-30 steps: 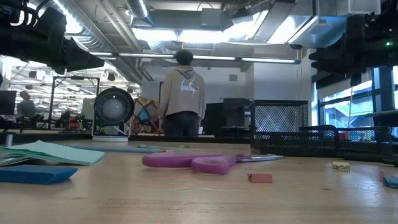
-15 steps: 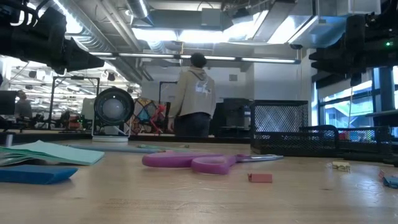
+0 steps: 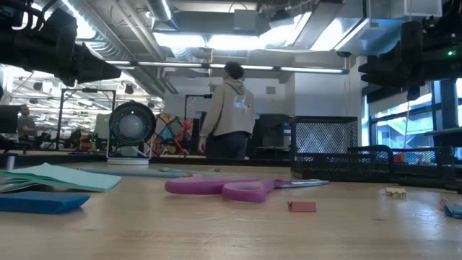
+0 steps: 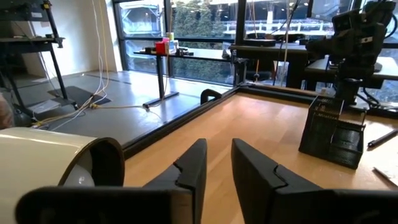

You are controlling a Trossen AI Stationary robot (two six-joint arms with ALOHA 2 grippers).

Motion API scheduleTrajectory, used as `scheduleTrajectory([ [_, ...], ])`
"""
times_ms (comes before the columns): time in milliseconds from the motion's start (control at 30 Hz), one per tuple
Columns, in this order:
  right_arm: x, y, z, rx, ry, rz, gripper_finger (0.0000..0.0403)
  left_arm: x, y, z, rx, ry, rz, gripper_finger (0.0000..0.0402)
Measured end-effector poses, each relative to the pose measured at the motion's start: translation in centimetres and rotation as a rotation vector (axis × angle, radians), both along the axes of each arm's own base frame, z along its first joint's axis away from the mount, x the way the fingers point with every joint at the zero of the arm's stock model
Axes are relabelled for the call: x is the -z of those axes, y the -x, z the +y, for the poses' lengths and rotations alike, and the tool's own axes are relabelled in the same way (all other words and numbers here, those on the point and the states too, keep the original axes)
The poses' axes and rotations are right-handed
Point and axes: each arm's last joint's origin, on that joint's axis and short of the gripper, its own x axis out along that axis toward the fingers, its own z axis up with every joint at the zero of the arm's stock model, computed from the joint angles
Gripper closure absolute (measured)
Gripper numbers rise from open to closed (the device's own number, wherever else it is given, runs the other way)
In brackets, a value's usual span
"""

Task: Pick and place office supplies into organizer
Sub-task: Put the purple scissors into the black desk organizer

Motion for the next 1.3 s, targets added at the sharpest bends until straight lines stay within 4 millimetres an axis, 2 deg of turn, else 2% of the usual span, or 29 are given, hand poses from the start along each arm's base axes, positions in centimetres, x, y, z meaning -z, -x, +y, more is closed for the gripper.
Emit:
scheduleTrajectory([
  [333, 0.0, 0.0, 0.0, -0.001, -0.004, -0.004, 0.0246, 0.01, 0.0, 0.0, -0.001, 0.007, -0.005, 0.0281],
  [633, -0.32, -0.04, 0.11, -0.052, -0.002, -0.039, 0.0246, 0.01, 0.0, 0.0, -0.001, 0.008, -0.006, 0.0284],
  [800, -0.55, -0.01, 0.12, -0.065, -0.071, -0.116, 0.0246, 0.01, 0.0, 0.0, -0.001, 0.008, -0.005, 0.0281],
  [1300, -0.55, -0.04, 0.17, -0.078, -0.014, -0.074, 0.0246, 0.0, 0.0, 0.0, -0.001, 0.008, -0.006, 0.0282],
])
